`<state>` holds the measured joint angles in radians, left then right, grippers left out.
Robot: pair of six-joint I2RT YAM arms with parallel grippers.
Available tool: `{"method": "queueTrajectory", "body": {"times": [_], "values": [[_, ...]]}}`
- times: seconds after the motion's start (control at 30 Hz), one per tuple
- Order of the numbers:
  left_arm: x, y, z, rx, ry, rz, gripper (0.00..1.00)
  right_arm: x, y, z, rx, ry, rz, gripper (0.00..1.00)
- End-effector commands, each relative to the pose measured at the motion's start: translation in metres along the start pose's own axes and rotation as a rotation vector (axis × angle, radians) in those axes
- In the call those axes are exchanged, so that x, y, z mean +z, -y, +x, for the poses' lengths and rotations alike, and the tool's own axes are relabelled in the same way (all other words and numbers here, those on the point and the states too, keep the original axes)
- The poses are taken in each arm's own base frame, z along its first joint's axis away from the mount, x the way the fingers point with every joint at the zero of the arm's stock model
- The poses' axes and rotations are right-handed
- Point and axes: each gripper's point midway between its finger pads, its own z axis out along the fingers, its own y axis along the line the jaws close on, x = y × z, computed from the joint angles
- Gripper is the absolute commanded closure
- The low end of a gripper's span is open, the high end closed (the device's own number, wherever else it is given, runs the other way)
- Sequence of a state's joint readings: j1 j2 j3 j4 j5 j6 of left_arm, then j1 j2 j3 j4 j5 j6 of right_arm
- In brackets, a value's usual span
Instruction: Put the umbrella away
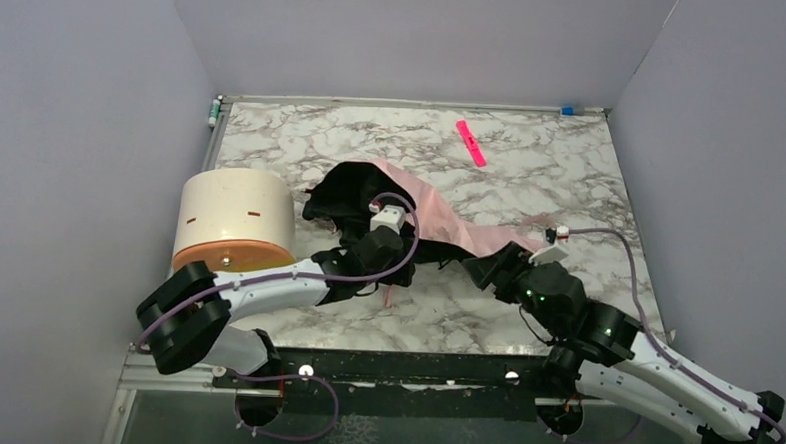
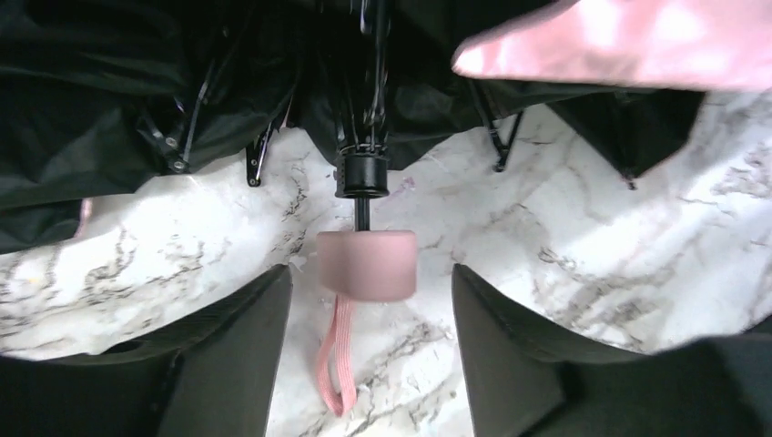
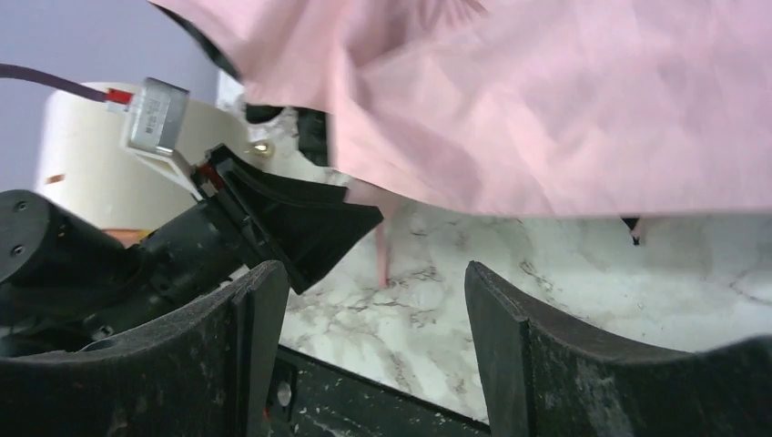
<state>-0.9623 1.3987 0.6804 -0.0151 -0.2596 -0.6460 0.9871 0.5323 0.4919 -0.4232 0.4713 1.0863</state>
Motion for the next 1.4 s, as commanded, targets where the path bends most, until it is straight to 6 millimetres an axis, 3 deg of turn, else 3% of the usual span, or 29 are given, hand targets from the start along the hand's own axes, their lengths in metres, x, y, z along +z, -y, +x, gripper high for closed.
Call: {"method": "queueTrajectory", "body": {"times": [0.0, 0.13, 0.23, 0.37, 0.5, 0.53, 0.6, 0.67, 0.8, 0.9, 1.0, 1.07, 1.23, 1.37], "values": [[-0.048, 0.017, -0.032, 0.035, 0.062, 0.100, 0.22, -0.034, -0.016, -0.020, -0.216, -0.046, -0.043, 0.25], [-0.085, 0.020, -0.046, 0.109, 0.071, 0.150, 0.17, -0.053, -0.051, -0.043, -0.310, -0.030, -0.142, 0.25], [-0.106, 0.022, -0.063, 0.150, 0.095, 0.150, 0.17, -0.052, -0.067, -0.053, -0.374, -0.030, -0.139, 0.28], [-0.118, 0.029, -0.102, 0.199, 0.152, 0.101, 0.17, -0.027, -0.072, -0.053, -0.510, -0.086, -0.011, 0.30], [-0.121, 0.035, -0.161, 0.268, 0.227, 0.044, 0.16, 0.007, -0.073, -0.058, -0.633, -0.105, 0.128, 0.30], [-0.119, 0.028, -0.178, 0.259, 0.235, 0.019, 0.15, 0.014, -0.073, -0.061, -0.647, -0.110, 0.145, 0.30], [-0.116, 0.014, -0.207, 0.231, 0.242, -0.029, 0.15, 0.029, -0.066, -0.070, -0.655, -0.129, 0.176, 0.30], [-0.111, -0.004, -0.222, 0.215, 0.244, -0.081, 0.15, 0.043, -0.048, -0.081, -0.621, -0.156, 0.202, 0.30], [-0.115, -0.036, -0.240, 0.235, 0.263, -0.231, 0.13, 0.047, -0.007, -0.094, -0.556, -0.151, 0.299, 0.30], [-0.115, -0.057, -0.230, 0.226, 0.228, -0.313, 0.13, 0.043, 0.025, -0.097, -0.524, -0.143, 0.385, 0.27], [-0.114, -0.059, -0.201, 0.173, 0.184, -0.267, 0.17, 0.035, 0.048, -0.094, -0.484, -0.144, 0.448, 0.27], [-0.123, -0.049, -0.183, 0.128, 0.201, -0.167, 0.19, 0.029, 0.041, -0.091, -0.467, -0.122, 0.382, 0.27], [-0.146, -0.024, -0.138, 0.107, 0.252, 0.045, 0.20, 0.010, 0.003, -0.095, -0.473, -0.027, 0.122, 0.25], [-0.138, -0.003, -0.093, 0.149, 0.188, 0.113, 0.21, 0.006, -0.002, -0.094, -0.473, -0.027, 0.092, 0.25]]}}
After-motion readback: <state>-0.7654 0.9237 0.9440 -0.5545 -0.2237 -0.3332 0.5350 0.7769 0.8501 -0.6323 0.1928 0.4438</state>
